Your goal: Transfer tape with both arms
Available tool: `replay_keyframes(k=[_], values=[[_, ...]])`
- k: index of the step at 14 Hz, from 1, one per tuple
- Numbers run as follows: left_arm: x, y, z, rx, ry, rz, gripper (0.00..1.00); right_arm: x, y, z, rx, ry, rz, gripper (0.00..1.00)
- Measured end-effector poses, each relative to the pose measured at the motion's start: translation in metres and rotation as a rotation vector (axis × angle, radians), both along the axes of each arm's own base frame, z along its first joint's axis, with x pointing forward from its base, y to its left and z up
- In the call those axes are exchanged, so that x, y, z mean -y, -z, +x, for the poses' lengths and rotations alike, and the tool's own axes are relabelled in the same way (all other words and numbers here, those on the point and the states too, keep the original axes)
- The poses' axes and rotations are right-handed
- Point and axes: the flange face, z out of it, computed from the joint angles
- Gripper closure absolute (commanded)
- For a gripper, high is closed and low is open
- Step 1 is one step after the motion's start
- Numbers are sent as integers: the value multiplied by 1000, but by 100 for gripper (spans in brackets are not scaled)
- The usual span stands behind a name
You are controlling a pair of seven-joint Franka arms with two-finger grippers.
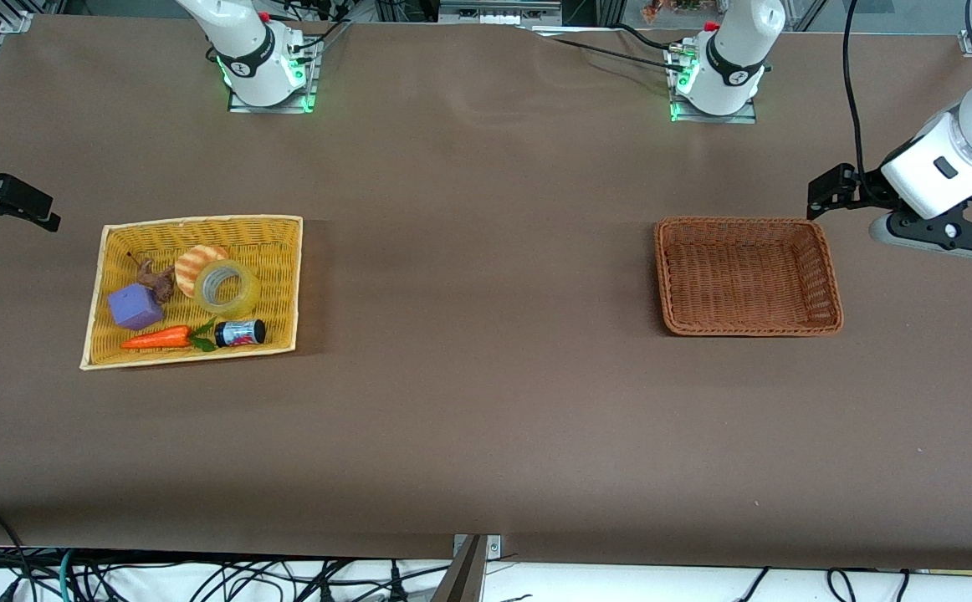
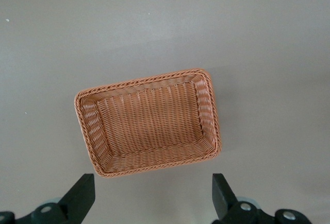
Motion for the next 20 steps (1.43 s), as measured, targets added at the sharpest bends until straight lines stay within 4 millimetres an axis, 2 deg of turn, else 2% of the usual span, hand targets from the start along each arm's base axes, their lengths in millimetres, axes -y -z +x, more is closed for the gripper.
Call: replay_keyframes(k=[2,3,6,9,10,12,14,15,17,20], values=[[0,0,0,0,0,0,0,0,2,1,-5,0,1,0],[0,0,0,0,0,0,0,0,11,4,-21,0,2,0],[0,0,0,-1,0,0,0,-2,58,20,-101,-6,9,0],[0,-1,0,0,1,0,0,-18,108,24,-159,-32,20,0],[2,-2,-1,1,4,0,0,-25,131,23,-156,-33,22,0],[8,-3,-1,4,14,-1,0,-43,202,13,-119,2,23,0],[13,-4,-2,7,23,-2,0,-83,274,-15,-85,39,29,0],[16,-5,-2,7,29,-2,0,-101,298,-31,-75,46,34,0],[24,-6,-3,9,43,-3,0,-117,324,-52,-77,49,36,0],[26,-6,-3,9,45,-3,0,-112,329,-56,-82,57,35,0]])
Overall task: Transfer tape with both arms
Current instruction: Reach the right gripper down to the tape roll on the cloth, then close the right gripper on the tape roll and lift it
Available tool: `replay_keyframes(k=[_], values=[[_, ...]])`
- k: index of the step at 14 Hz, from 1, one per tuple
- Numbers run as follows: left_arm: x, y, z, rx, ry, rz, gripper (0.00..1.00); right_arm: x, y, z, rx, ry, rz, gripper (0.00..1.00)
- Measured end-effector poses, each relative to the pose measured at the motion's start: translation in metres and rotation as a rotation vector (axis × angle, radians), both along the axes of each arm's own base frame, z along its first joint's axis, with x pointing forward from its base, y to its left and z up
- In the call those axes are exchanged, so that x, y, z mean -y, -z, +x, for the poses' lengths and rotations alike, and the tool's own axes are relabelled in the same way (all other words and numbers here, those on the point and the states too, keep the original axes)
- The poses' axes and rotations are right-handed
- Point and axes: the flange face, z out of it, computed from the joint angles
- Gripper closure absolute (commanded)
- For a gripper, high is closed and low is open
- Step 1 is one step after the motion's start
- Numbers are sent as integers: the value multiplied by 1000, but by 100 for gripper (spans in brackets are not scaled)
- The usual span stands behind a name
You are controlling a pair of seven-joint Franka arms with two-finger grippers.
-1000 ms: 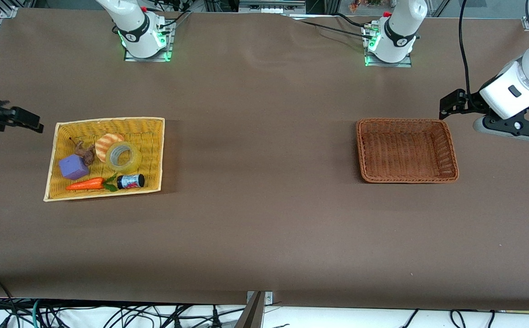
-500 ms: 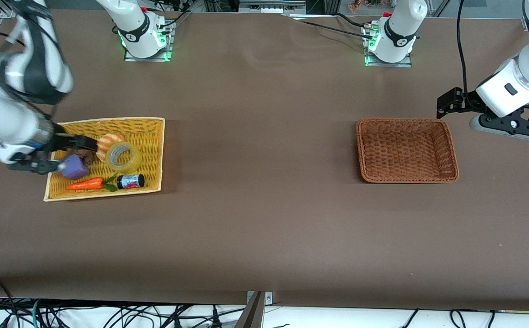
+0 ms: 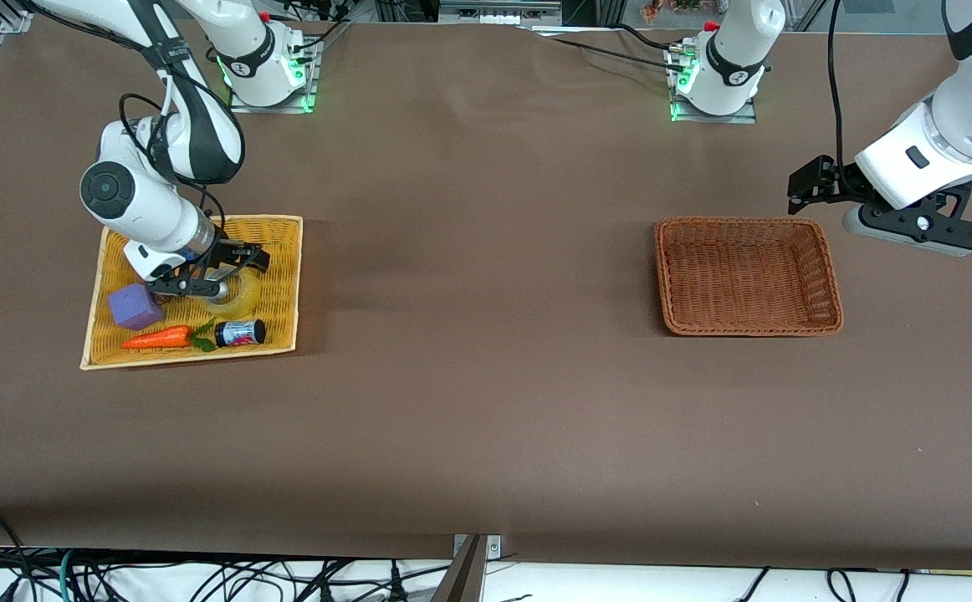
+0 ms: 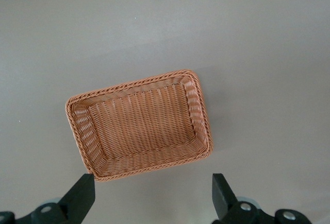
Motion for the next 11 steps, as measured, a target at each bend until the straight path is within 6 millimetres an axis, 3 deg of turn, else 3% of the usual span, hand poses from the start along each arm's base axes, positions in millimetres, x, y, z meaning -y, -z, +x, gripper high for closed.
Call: replay_keyframes(k=[4,10,11], values=[[-9,0,1,-2,-16,1,0,0,14,1,15,1,6,0],[-11,0,1,-3,-22,1,0,-1,57,-2,35,-3,22,0],[-11,0,1,-3,-22,1,0,-1,60,-3,34,-7,23,12]])
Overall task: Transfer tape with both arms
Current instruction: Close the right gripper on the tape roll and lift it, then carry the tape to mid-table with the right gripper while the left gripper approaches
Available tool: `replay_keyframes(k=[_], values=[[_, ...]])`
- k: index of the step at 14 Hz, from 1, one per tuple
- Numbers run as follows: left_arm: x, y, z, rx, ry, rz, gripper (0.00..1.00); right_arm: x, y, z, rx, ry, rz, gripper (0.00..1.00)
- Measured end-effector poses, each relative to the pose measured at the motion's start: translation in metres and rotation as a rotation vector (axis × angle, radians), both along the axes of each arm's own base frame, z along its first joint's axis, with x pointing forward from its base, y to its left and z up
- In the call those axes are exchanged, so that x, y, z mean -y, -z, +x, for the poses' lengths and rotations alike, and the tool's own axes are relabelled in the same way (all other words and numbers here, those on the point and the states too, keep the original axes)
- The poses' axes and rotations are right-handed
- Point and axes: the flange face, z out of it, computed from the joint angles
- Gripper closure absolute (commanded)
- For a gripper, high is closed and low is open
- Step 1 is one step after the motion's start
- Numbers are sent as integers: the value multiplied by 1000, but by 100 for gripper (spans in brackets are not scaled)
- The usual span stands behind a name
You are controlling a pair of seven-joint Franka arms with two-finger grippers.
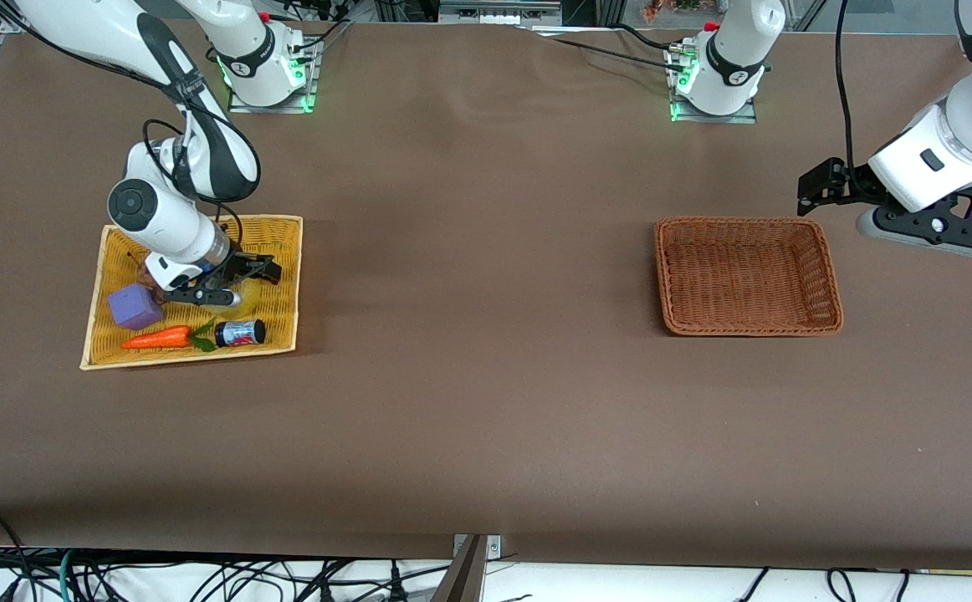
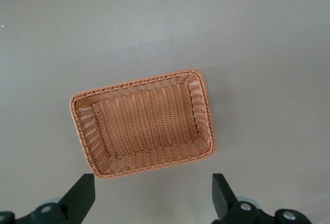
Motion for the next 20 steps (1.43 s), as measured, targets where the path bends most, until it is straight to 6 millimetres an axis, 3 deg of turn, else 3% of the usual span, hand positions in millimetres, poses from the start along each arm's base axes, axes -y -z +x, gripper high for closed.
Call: replay_keyframes(k=[2,3,11,12,14,16,18,20], values=[[0,0,0,0,0,0,0,0,1,0,0,-22,1,78],[0,0,0,0,-1,0,0,0,1,0,1,-48,2,98],[-11,1,0,-7,-21,1,0,5,-5,4,-8,-129,2,100],[-11,1,0,-8,-21,1,0,4,-14,10,-19,-131,1,100],[-11,1,0,-8,-21,1,0,-9,-51,27,-45,-154,-2,100],[-10,1,0,-8,-21,1,0,-45,-106,44,-65,-164,-1,100],[-10,1,0,-8,-21,1,0,-106,-163,53,-47,-123,6,100],[-10,1,0,-8,-20,1,0,-177,-199,50,-6,-62,30,100]])
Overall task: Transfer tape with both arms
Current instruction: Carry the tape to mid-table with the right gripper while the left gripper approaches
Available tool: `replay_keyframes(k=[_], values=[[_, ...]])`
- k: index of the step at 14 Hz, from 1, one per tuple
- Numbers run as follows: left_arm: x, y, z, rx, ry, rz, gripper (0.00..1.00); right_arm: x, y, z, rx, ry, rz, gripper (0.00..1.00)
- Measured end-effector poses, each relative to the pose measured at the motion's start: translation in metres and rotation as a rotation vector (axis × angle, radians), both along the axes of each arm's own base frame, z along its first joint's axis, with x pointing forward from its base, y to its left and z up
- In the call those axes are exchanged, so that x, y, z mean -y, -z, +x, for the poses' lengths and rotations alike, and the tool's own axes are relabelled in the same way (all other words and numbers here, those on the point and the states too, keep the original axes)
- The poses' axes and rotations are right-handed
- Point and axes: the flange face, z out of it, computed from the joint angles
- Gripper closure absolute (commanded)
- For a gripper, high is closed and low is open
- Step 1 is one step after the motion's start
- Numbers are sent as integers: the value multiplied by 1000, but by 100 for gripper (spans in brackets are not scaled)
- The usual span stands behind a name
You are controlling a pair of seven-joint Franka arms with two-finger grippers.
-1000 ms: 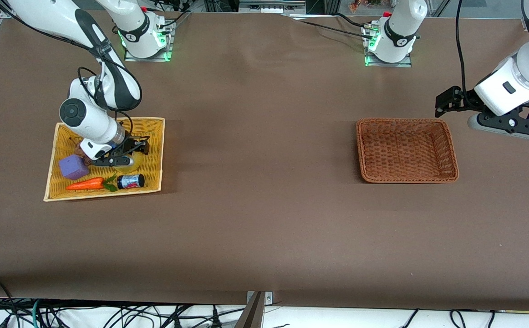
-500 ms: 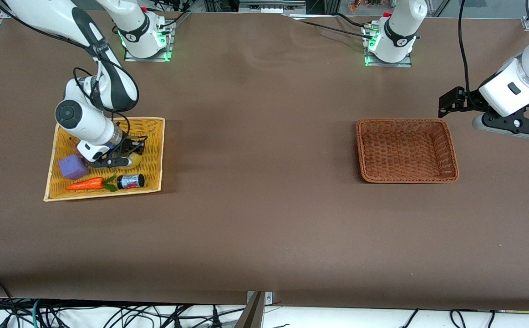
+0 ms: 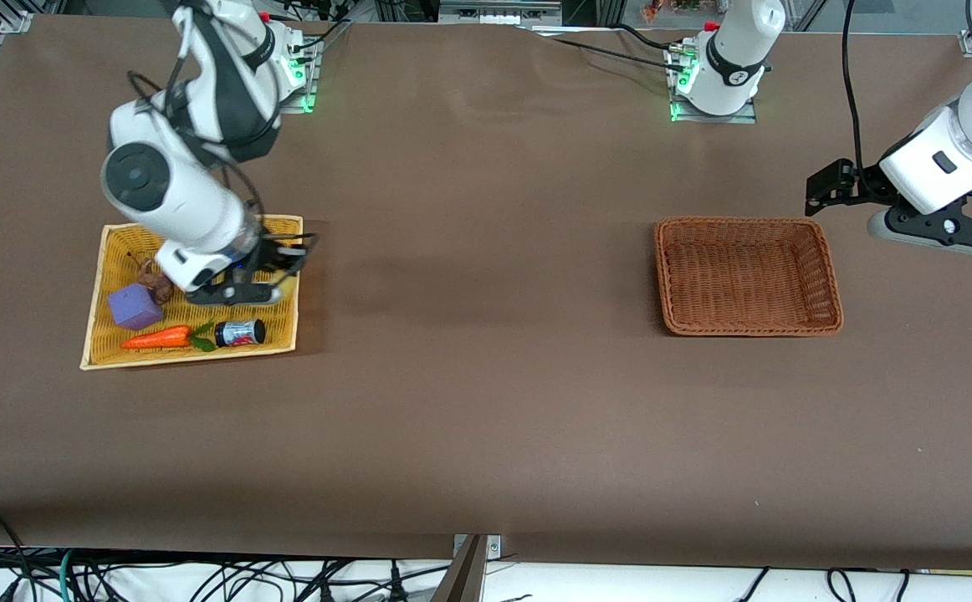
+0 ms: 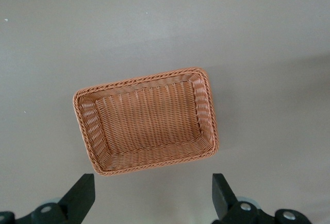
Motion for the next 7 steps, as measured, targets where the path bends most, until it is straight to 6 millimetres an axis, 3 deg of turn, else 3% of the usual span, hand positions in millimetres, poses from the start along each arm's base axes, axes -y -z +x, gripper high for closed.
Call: replay_keyframes(k=[2,4,7], values=[[0,0,0,0,0,0,0,-77,-8,-11,7,46,29,100],[0,0,0,0,0,0,0,-148,3,-25,1,87,33,100],[0,0,0,0,0,0,0,-223,36,-37,-29,147,49,100]])
